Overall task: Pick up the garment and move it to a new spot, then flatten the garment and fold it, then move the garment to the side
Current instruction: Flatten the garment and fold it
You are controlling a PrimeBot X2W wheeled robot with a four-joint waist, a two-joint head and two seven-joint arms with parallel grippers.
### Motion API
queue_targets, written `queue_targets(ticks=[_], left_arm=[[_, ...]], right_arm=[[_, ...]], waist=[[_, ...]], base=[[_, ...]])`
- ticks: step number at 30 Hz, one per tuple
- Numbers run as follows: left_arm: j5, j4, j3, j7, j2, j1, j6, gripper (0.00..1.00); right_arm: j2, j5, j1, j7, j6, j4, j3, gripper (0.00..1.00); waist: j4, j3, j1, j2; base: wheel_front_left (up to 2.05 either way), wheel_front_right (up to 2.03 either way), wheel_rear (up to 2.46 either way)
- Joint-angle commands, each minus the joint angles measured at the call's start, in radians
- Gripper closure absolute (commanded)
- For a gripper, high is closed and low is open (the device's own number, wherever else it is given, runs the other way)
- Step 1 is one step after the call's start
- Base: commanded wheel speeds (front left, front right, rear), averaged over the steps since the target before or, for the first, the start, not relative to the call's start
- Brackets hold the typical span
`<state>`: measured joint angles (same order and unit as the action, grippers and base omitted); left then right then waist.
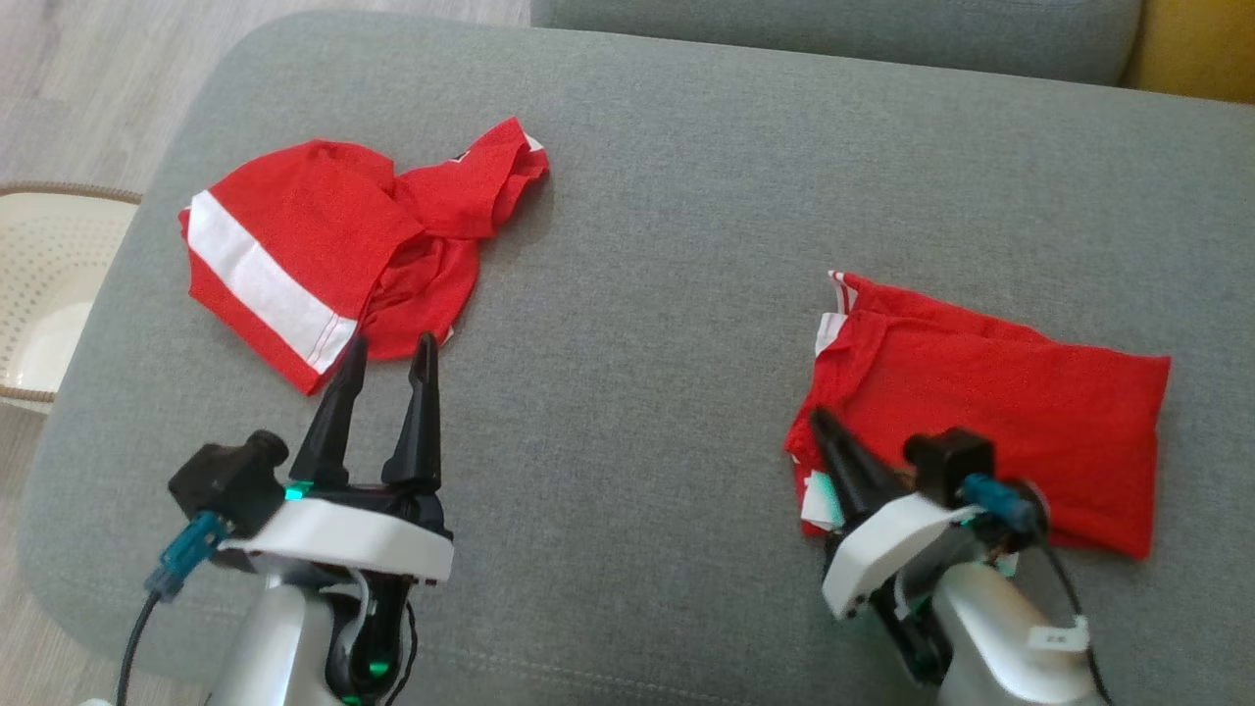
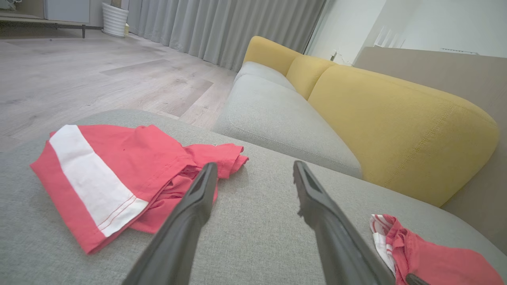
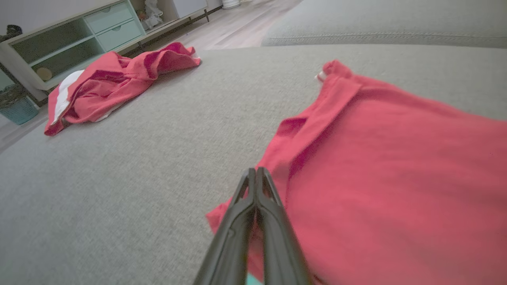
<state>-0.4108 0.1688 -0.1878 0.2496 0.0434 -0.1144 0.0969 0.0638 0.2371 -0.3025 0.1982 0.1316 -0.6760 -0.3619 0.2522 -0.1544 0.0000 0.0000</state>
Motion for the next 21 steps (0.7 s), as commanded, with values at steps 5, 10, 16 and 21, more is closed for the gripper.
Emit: queue_targets(ticks=[5, 10, 16, 21], left_arm=[[-0.002, -0.027, 0.032, 0.012, 0.007, -0.039, -0.004, 0.00], [0.003, -0.028, 0.041, 0.012, 0.007, -0.036, -0.004, 0.00], [0.009, -0.039, 0.055, 0.012, 0.007, -0.029, -0.002, 0.00], [0.014, -0.056, 0.051, 0.012, 0.007, -0.028, 0.000, 0.00]], right_arm=[[-0.013, 0.030, -0.044, -0.003, -0.001, -0.023, -0.063, 1.00], [-0.013, 0.050, -0.062, 0.016, -0.001, -0.009, -0.048, 1.00], [0.002, 0.044, -0.064, 0.031, -0.001, 0.084, 0.003, 1.00], [0.049, 0.006, -0.033, 0.014, -0.001, 0.214, 0.102, 1.00]], waist=[[-0.021, 0.009, 0.0000, 0.0000], [-0.051, 0.021, 0.0000, 0.0000], [-0.113, 0.053, 0.0000, 0.0000], [-0.166, 0.074, 0.0000, 0.0000]], base=[[0.00, 0.00, 0.00], [0.00, 0.00, 0.00], [0.00, 0.00, 0.00], [0.00, 0.00, 0.00]])
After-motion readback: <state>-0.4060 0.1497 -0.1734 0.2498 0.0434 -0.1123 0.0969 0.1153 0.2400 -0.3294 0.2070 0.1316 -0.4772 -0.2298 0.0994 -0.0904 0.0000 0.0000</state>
